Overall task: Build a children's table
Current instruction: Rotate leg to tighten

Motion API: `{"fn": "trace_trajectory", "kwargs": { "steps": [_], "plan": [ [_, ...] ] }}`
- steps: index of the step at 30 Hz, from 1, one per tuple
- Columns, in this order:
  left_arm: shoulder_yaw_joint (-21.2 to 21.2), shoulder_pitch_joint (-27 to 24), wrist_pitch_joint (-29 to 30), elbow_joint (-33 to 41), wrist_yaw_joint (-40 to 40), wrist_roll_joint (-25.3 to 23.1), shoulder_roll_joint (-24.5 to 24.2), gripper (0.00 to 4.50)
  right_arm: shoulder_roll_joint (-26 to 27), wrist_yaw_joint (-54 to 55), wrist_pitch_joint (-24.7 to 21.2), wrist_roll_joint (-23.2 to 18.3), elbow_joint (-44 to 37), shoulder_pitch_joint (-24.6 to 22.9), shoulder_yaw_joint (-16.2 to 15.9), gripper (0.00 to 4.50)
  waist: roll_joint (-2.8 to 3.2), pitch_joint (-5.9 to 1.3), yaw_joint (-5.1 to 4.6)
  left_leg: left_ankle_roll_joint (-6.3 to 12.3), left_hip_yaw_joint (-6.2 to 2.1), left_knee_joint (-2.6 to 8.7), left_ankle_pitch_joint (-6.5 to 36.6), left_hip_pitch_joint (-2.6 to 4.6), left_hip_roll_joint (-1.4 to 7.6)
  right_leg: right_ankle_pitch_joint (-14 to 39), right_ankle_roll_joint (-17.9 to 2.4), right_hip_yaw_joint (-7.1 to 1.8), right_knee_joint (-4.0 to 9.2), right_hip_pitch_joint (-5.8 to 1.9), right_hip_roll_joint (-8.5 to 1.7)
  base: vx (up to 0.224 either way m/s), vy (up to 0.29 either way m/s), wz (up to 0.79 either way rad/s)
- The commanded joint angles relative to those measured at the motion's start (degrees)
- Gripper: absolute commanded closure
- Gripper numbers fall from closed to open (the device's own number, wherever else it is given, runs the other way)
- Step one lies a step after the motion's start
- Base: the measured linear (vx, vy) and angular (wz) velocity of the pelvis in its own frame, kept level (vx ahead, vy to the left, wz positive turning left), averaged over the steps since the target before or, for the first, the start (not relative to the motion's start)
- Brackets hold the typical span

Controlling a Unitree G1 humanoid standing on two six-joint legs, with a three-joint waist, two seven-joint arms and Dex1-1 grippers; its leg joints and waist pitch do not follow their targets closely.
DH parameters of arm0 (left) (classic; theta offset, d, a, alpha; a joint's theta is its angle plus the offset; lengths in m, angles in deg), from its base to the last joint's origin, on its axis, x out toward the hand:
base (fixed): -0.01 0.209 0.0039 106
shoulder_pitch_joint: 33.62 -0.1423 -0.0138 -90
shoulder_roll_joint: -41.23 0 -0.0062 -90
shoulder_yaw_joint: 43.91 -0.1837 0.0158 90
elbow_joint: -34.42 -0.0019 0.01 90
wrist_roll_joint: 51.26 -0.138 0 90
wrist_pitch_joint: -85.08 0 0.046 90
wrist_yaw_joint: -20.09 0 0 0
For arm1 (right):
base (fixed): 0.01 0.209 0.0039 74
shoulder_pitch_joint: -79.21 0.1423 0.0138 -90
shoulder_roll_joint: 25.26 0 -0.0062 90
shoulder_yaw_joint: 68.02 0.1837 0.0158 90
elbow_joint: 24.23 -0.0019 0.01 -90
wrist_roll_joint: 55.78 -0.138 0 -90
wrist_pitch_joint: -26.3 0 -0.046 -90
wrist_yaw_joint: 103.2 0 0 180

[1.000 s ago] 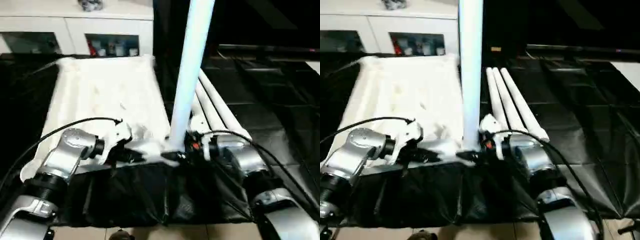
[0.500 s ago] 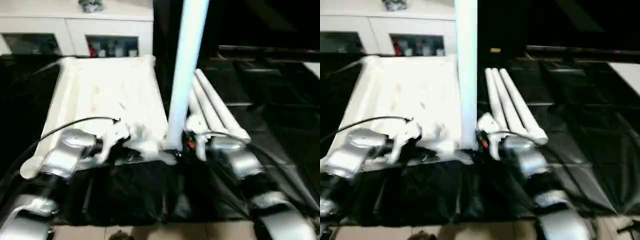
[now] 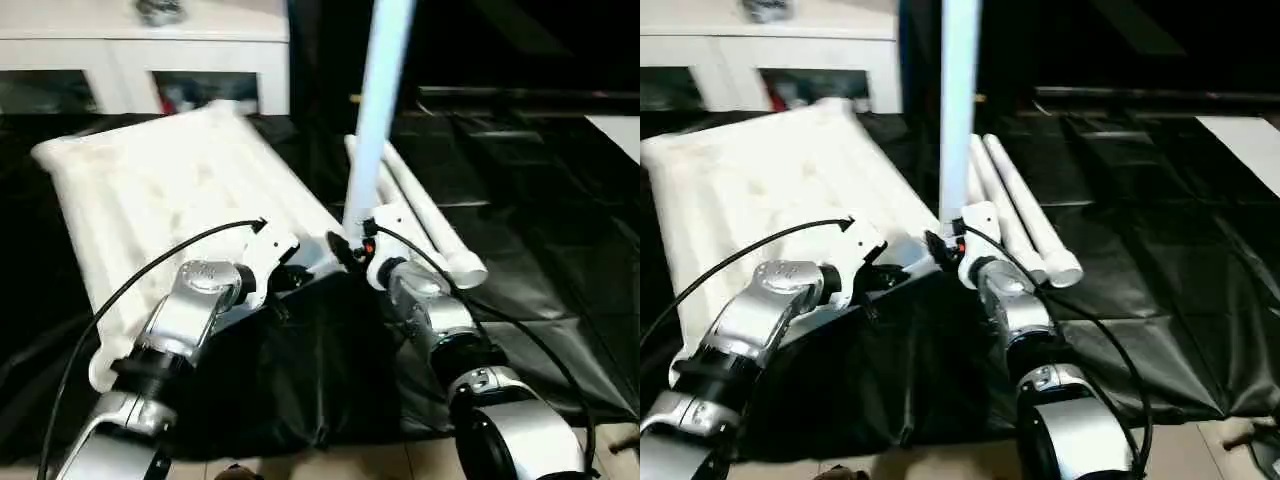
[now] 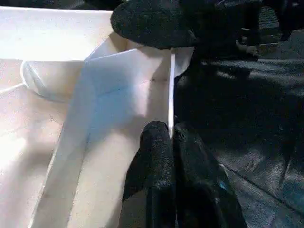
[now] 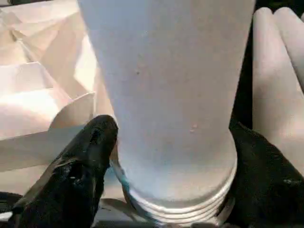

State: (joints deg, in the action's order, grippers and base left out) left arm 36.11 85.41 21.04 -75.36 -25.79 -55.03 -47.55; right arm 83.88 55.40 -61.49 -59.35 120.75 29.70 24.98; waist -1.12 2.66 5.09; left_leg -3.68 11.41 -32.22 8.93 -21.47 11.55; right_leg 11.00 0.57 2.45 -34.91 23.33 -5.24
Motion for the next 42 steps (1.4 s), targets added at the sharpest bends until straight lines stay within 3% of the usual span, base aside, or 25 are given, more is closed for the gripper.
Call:
{"fn": "trace_trajectory", "kwargs": {
  "steps": [1,8,15,18,24,29,32,42],
  "plan": [
    [-1.55,-0.19,-2.27,2.54,-1.33,1.68,0.65,4.5,1.6,-5.5,0.86,-0.13,1.25,0.26,-2.7,0.43,-0.05,-3.79,0.31,2.31,-0.66,3.2,10.5,0.59,1.28,1.16,-13.29,-1.71,3.12,-2.71,-2.49,0.0,0.0,0.0],
    [-1.0,-1.09,-3.43,3.33,-7.15,3.16,-3.82,4.5,-3.9,-14.8,2.32,0.81,0.86,0.36,-4.05,0.07,0.44,-3.61,0.33,1.93,-0.66,3.22,12.76,0.86,1.46,4.35,-13.78,-1.69,3.34,-2.48,-2.34,0.0,0.0,0.0],
    [-1.04,-1.33,-5.67,3.47,-16.4,6.25,-8.5,4.5,-8.26,-28.67,0.92,0.03,-1.98,-0.35,-6.65,0.07,0.47,-3.9,0.78,3.11,-0.46,2.7,9.69,0.71,1.54,-1.56,-15.68,-1.43,2.42,-2.68,-2.09,0.0,0.0,0.0],
    [-2.34,-1.69,-7.7,3.12,-22.86,7.26,-11.86,4.5,-10.83,-39.96,0.0,-0.37,-5.3,-1.87,-10.38,0.07,0.52,-3.91,1.51,3.49,-0.39,2.58,10.06,0.79,1.71,-0.86,-15.65,-1.34,2.36,-2.66,-2.16,0.0,0.0,0.0],
    [-3.19,-2.0,-8.92,2.74,-27.86,8.53,-13.93,4.5,-12.47,-47.11,-0.99,-0.05,-7.01,-2.31,-12.59,0.07,0.71,-3.63,2.34,1.22,-0.46,3.02,14.19,1.14,1.96,4.32,-15.35,-1.43,2.71,-2.17,-2.31,0.0,0.0,0.0],
    [-3.88,-2.25,-9.44,2.67,-30.68,9.22,-14.91,4.5,-13.53,-50.99,-2.44,-0.12,-8.51,-2.67,-14.05,0.59,0.58,-3.54,2.86,-0.44,-0.51,3.24,16.46,1.36,2.0,7.59,-14.35,-1.63,3.03,-1.95,-2.52,0.0,0.0,0.0],
    [-4.69,-2.38,-9.24,2.86,-33.04,9.86,-15.82,4.5,-14.52,-54.45,-4.62,-0.54,-10.73,-3.6,-15.62,0.84,0.56,-3.58,3.1,-0.15,-0.58,3.24,15.68,1.16,1.91,7.39,-13.9,-1.58,2.96,-2.13,-2.47,0.0,0.0,0.0],
    [-5.09,-2.39,-9.73,1.96,-33.32,9.07,-15.92,4.5,-13.56,-54.28,-6.61,-1.09,-12.3,-5.46,-15.87,1.58,0.63,-3.68,3.12,-0.5,-0.64,3.25,15.38,1.14,1.9,6.62,-14.15,-1.52,2.86,-2.17,-2.52,0.0,0.0,0.0]
  ]
}}
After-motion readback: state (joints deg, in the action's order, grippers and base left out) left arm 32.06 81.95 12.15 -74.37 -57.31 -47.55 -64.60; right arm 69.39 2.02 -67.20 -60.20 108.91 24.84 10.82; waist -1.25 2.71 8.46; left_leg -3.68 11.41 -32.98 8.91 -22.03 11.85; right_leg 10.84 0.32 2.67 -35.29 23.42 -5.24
